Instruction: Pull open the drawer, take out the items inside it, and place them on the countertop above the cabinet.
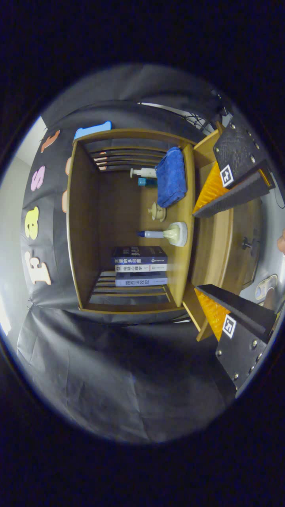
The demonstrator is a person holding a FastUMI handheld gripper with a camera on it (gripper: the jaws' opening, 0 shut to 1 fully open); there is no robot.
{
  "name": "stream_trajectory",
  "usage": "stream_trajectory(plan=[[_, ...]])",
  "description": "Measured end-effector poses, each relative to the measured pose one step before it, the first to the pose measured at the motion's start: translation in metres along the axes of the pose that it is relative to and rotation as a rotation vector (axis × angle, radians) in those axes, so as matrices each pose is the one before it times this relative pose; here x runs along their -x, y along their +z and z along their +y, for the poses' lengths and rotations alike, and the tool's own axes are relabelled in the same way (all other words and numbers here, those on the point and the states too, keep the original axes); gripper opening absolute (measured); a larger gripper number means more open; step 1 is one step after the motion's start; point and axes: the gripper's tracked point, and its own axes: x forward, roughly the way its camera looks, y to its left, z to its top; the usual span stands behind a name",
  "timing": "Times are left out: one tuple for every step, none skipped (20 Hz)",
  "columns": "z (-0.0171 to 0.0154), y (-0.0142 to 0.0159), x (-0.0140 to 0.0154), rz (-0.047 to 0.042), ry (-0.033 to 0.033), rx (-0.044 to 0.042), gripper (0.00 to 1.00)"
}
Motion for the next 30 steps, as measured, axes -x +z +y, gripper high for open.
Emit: stream_trajectory(plan=[[0.00141, -0.00718, 0.00274, 0.01172, -0.00059, 0.007, 1.0], [0.00522, -0.01023, 0.00782, 0.01551, -0.00097, 0.01028, 1.0], [0.0013, -0.00723, 0.00253, 0.01205, -0.00275, 0.00726, 1.0], [0.00094, -0.00577, 0.00085, 0.00724, -0.00398, 0.00408, 1.0], [0.00083, -0.00528, 0.00035, 0.00799, -0.00442, 0.00084, 1.0], [0.00041, -0.00654, -0.00087, 0.01305, -0.00298, 0.00051, 1.0], [0.00004, -0.00542, -0.00048, 0.01151, -0.00368, -0.00138, 1.0], [0.00026, -0.00479, -0.00206, 0.01147, -0.0053, -0.0011, 1.0], [-0.00075, -0.00501, -0.00151, 0.0121, -0.00644, -0.00311, 1.0], [-0.00044, -0.00381, -0.00299, 0.00518, -0.00614, -0.00276, 1.0], [-0.00081, -0.00317, -0.00242, 0.00692, -0.00866, -0.00109, 1.0], [-0.00083, -0.0032, -0.00235, 0.00341, -0.00564, -0.00255, 1.0], [0.0005, -0.00218, -0.00284, 0.00275, -0.0051, -0.00168, 1.0], [0.00029, -0.00218, -0.0044, 0.00269, -0.0054, 0.00339, 1.0], [0.00045, -0.0021, -0.00253, 0.00091, -0.00505, 0.00713, 1.0], [0.00056, -0.00212, -0.00355, 0.0009, -0.00589, 0.01119, 1.0], [0.00006, -0.00114, -0.0038, -0.00514, -0.01037, 0.0097, 1.0], [-0.00148, -0.00196, -0.00338, 0.00028, -0.01199, 0.00665, 1.0], [-0.00003, -0.00194, -0.00332, 0.00094, -0.0097, -0.00124, 1.0], [0.00024, -0.0009, -0.00279, -0.00344, -0.01055, -0.00572, 1.0], [-0.0002, -0.00097, -0.00331, 0.0011, -0.01032, -0.00404, 1.0], [-0.0008, -0.00222, -0.00262, 0.00482, -0.00788, -0.00346, 1.0], [-0.00019, -0.00216, -0.00244, 0.00572, -0.00702, -0.00286, 1.0], [0.00003, -0.00211, -0.00282, 0.00731, -0.0048, -0.00433, 1.0], [-0.0002, -0.00203, -0.00235, 0.00734, -0.00476, -0.01026, 1.0], [-0.00109, -0.00156, -0.00284, 0.00419, -0.00736, -0.00975, 1.0], [-0.00208, -0.0012, -0.00207, 0.00561, -0.01011, -0.00746, 1.0], [-0.0028, 0.00025, 0.00156, -0.00631, -0.01443, -0.00902, 1.0], [0.00098, 0.00442, -0.0019, -0.00837, -0.00217, -0.00689, 0.99], [0.00027, -0.00305, -0.00121, -0.00083, -0.00618, 0.004, 0.98]])
